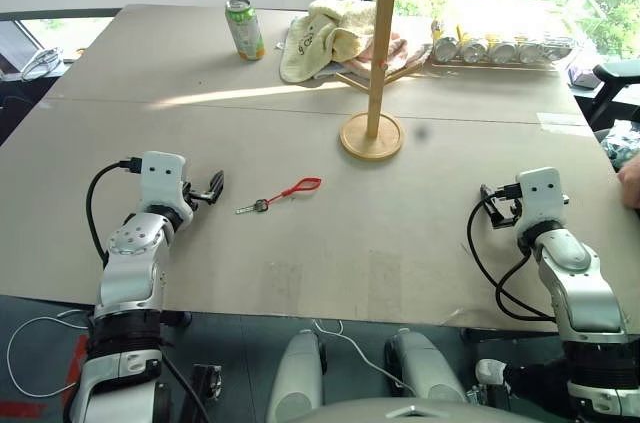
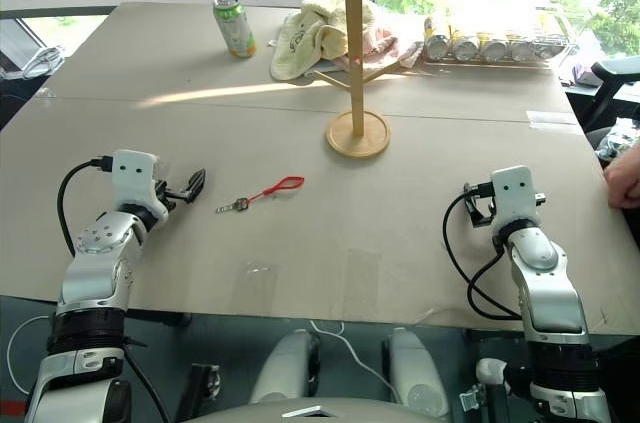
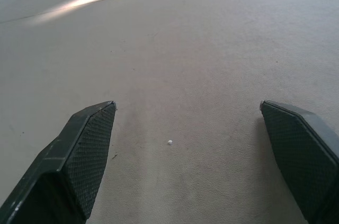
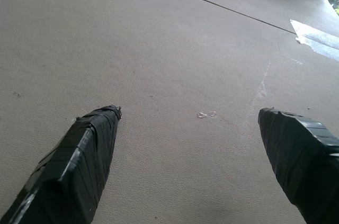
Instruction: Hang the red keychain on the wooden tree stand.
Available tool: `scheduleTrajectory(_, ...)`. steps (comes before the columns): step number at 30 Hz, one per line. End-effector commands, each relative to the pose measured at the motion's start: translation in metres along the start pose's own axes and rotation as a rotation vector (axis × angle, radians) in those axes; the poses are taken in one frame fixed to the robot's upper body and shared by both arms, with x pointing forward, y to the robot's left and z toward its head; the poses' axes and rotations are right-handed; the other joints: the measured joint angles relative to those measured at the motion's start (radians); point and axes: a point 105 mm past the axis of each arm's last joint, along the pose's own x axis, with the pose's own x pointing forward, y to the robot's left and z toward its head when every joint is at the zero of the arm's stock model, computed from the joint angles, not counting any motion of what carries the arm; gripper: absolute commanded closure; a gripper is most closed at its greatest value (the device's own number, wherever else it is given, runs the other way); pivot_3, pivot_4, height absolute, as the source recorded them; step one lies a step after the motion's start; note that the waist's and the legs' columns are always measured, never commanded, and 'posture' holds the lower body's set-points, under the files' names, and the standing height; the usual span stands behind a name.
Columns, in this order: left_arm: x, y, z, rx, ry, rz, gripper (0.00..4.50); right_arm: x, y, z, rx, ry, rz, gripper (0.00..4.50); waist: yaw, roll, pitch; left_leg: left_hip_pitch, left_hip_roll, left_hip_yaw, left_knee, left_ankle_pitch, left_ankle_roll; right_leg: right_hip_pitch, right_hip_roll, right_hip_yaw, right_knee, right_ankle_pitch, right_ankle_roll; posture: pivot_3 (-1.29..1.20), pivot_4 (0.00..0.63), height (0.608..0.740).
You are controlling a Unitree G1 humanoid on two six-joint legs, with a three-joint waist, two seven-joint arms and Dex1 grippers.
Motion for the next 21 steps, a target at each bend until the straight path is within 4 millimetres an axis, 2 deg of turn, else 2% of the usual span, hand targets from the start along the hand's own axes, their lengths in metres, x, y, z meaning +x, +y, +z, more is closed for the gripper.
scheduleTrajectory(1,-0.005,0.013,0.004,0.007,-0.005,0.030,0.00,-0.001,-0.004,0.005,-0.015,-0.015,-0.010,0.05,0.000,0.000,0.000,0.000,0.000,0.000,0.000,0.000,0.000,0.000,0.000,0.000,0.000,0.000,0.000,0.00,0.150,0.732)
scheduleTrajectory(6,-0.009,0.016,0.016,-0.001,-0.024,-0.024,0.00,0.003,-0.003,0.013,-0.028,-0.034,0.015,0.05,-0.002,0.000,0.000,0.000,0.000,0.000,0.000,0.000,0.000,0.000,0.000,0.000,0.000,0.000,0.000,0.00,0.150,0.732)
scheduleTrajectory(10,-0.014,0.010,0.035,0.002,-0.045,-0.174,0.00,0.007,-0.003,0.029,-0.024,-0.074,0.084,0.05,-0.002,0.000,0.000,-0.001,0.000,0.000,0.000,0.000,0.000,0.000,0.000,0.000,0.000,0.000,0.000,0.00,0.150,0.732)
scheduleTrajectory(12,-0.020,-0.001,0.049,0.016,-0.046,-0.323,0.00,0.006,0.011,0.046,0.006,-0.121,0.223,0.05,-0.002,0.000,0.001,-0.001,0.000,0.000,0.000,0.000,0.000,0.000,0.000,0.000,0.000,0.000,0.000,0.00,0.150,0.732)
scheduleTrajectory(15,-0.030,-0.020,0.069,0.052,-0.026,-0.548,0.00,-0.006,0.039,0.068,0.027,-0.166,0.489,0.05,-0.002,0.000,0.001,-0.001,0.000,0.000,0.000,0.000,0.000,0.000,0.000,-0.001,0.000,0.000,0.000,0.00,0.150,0.732)
scheduleTrajectory(19,-0.036,-0.036,0.080,0.096,0.007,-0.718,0.00,-0.023,0.061,0.082,0.024,-0.168,0.713,0.05,-0.001,0.000,0.001,-0.001,0.000,-0.001,0.000,0.000,0.000,0.000,0.000,-0.001,-0.001,0.000,0.000,0.00,0.150,0.732)
scheduleTrajectory(21,-0.035,-0.055,0.080,0.181,0.039,-0.839,0.00,-0.039,0.081,0.094,0.019,-0.177,0.881,0.05,0.000,0.000,0.002,-0.001,0.000,-0.001,0.000,0.000,0.000,0.000,0.000,-0.001,-0.001,-0.001,0.000,0.00,0.150,0.732)
